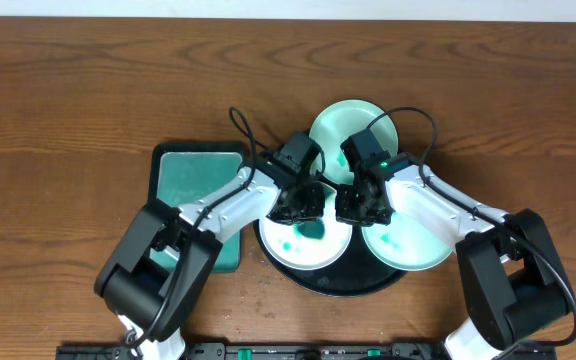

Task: Clean dirty plates on tray and stack at the side
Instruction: 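Scrub the white plate with the sponge while right gripper holds plate rim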

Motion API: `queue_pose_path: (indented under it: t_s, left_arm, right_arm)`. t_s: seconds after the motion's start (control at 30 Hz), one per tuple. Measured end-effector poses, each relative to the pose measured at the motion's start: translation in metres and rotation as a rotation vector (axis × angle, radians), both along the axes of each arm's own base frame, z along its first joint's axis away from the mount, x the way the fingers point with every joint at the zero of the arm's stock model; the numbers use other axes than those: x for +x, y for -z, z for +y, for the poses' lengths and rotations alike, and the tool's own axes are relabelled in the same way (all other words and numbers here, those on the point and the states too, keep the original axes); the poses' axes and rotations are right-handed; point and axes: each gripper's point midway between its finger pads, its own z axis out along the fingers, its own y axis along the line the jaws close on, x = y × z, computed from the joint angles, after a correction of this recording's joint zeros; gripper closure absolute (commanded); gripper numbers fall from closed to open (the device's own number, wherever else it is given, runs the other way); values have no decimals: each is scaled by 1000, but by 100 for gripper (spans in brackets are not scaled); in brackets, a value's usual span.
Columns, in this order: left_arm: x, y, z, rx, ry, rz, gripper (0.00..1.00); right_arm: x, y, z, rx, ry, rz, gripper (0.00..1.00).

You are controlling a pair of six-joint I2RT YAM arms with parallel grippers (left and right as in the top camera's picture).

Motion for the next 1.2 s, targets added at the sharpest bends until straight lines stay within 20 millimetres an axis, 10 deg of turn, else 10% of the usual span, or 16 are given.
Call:
queue_pose_path:
  t_s: [0.43,0.8,1.2]
  left_arm:
    - [-3,3,74,369,-96,46,85]
    - [23,-1,10,47,-32,-15,85]
    - [-32,-4,-26,-55,129,131,85]
  right_arm:
    - [-1,0,0,3,2,4,96]
    - [1,1,-2,-13,8,-2,96]
    - [6,0,-7,-26,21,-16,96]
